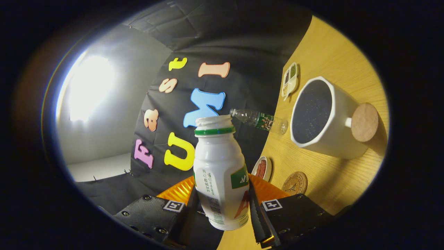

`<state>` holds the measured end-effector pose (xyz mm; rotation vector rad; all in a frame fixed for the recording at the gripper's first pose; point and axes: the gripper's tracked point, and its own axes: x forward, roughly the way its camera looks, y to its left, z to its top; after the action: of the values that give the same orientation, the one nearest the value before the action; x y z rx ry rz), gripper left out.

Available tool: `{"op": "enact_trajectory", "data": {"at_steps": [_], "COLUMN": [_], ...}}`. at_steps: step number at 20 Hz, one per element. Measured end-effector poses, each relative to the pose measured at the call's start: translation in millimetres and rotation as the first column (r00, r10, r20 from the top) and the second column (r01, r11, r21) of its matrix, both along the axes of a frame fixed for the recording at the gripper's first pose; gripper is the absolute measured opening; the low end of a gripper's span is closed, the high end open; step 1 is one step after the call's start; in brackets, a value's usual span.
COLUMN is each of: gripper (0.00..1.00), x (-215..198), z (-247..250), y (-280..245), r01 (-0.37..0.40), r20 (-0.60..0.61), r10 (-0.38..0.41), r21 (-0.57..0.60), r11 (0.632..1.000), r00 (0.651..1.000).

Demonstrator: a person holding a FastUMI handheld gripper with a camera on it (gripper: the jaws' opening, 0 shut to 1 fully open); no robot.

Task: Take the bottle from table, then pour the juice into the cup, finally place the bottle on the coaster

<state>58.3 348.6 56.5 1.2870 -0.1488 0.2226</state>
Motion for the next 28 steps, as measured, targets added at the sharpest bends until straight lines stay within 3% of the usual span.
{"op": "enact_trajectory", "data": {"at_steps": [9, 28], "gripper": [0.66, 0.66], "x": [1.5, 3.8], "z": [-1.4, 2.3], "y": [-9.3, -2.5], "r01": [0.008, -0.028], "r20": [-0.009, 0.003], "r10": [-0.006, 0.029], "r21": [0.183, 0.374], "r11": [0.983, 0.927], "r00": [1.000, 1.000]}}
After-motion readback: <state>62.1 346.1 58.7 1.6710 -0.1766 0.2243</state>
